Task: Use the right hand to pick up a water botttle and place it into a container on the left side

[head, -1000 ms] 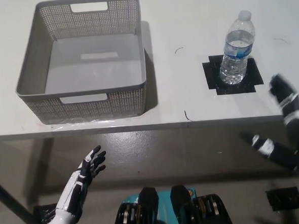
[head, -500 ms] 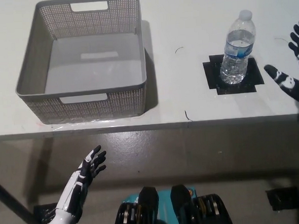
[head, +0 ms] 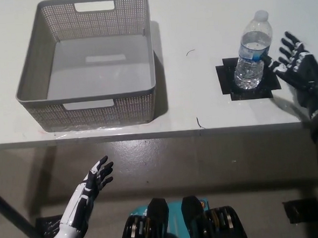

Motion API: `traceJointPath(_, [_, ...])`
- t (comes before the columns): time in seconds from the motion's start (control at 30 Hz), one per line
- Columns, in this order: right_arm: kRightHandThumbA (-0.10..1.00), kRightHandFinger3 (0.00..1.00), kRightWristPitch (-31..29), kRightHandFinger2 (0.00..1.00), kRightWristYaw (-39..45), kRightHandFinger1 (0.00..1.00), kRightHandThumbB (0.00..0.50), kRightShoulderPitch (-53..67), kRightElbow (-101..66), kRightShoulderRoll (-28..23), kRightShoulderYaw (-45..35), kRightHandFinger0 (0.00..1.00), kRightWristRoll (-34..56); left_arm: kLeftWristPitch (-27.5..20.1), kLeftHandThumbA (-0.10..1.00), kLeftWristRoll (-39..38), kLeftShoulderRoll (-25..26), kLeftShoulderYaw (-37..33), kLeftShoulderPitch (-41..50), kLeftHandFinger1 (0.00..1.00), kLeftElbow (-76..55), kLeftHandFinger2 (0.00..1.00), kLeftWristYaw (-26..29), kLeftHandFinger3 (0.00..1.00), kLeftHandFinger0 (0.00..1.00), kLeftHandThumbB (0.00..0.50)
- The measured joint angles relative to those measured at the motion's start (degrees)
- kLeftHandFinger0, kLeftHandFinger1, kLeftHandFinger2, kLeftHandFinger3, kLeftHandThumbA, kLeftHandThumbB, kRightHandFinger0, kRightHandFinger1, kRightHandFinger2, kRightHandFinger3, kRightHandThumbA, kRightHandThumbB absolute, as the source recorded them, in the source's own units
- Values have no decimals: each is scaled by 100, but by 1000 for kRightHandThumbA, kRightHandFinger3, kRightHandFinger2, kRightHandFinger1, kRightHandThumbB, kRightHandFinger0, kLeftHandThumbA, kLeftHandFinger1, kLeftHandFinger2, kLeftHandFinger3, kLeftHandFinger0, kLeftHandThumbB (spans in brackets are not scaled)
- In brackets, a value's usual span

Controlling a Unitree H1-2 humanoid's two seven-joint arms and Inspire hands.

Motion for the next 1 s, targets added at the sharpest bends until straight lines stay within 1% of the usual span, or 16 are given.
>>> traceJointPath(0.1, [1000,1000,-71,1000,135,1000,456,-194,462,45,49,1000,11,0,1000,0,0,-1,0,1000,-1,1000,0,1000,1000,175])
traceJointPath(0.13, [1000,1000,-91,1000,160,1000,494,-248,564,64,59,1000,11,0,1000,1,0,-2,0,1000,-1,1000,0,1000,1000,175])
traceJointPath(0.23, [984,1000,-232,1000,239,1000,500,-437,934,79,166,1000,-7,0,1000,0,0,-3,0,1000,-2,1000,0,1000,1000,182])
traceJointPath(0.3, [853,1000,-335,1000,295,1000,500,-572,1193,78,290,1000,-43,0,1000,-1,0,-2,0,1000,-1,1000,-1,1000,1000,185])
traceJointPath(0.4, [749,1000,-427,1000,375,1000,500,-776,1560,97,418,1000,-84,0,1000,-2,0,-2,-1,1000,-1,1000,0,1000,1000,182])
traceJointPath(0.47, [752,1000,-490,1000,402,1000,500,-1022,1995,135,475,1000,-116,1,1000,-4,0,-2,0,1000,-2,1000,-1,1000,1000,176])
traceJointPath(0.5, [671,1000,-526,1000,398,1000,500,-1140,2171,154,526,1000,-147,0,1000,-5,0,-2,-1,1000,-2,1000,-1,1000,1000,181])
traceJointPath(0.53, [698,1000,-573,1000,382,1000,500,-1286,2385,166,652,1000,-221,1,1000,-6,0,-2,0,1000,-2,1000,-1,1000,1000,182])
traceJointPath(0.6, [439,1000,-620,1000,282,1000,500,-1510,2668,181,861,997,-388,1,1000,-6,-1,-6,-3,1000,-2,1000,-1,1000,1000,183])
traceJointPath(0.63, [276,901,-622,638,163,404,482,-1679,2873,212,948,287,-473,2,1000,-6,-2,-8,-3,1000,-1,1000,-1,1000,1000,183])
traceJointPath(0.67, [156,557,-618,396,41,209,411,-1822,3014,255,973,64,-511,4,1000,-5,-3,-12,-3,1000,1,1000,-1,1000,1000,176])
traceJointPath(0.7, [-47,302,-617,283,-18,72,240,-1875,3067,275,973,9,-519,4,1000,-5,-3,-14,-3,1000,4,1000,-1,1000,1000,177])
traceJointPath(0.73, [-89,261,-617,346,-192,76,254,-1998,3232,326,974,2,-546,6,1000,-5,-4,-18,-3,1000,15,1000,-1,1000,1000,177])
traceJointPath(0.77, [-100,398,-617,513,-241,122,151,-2024,3268,340,974,0,-552,7,1000,-5,-4,-18,-3,1000,17,1000,-1,1000,1000,171])
traceJointPath(0.83, [-100,586,-622,603,-491,186,125,-2134,3431,405,977,0,-587,14,1000,-6,-4,-18,-2,1000,19,1000,-1,1000,1000,177])
traceJointPath(1.0, [-100,583,-622,580,-1110,180,139,-2289,3769,589,997,0,-710,19,1000,-5,-4,-21,-6,1000,19,1000,-1,1000,1000,167])
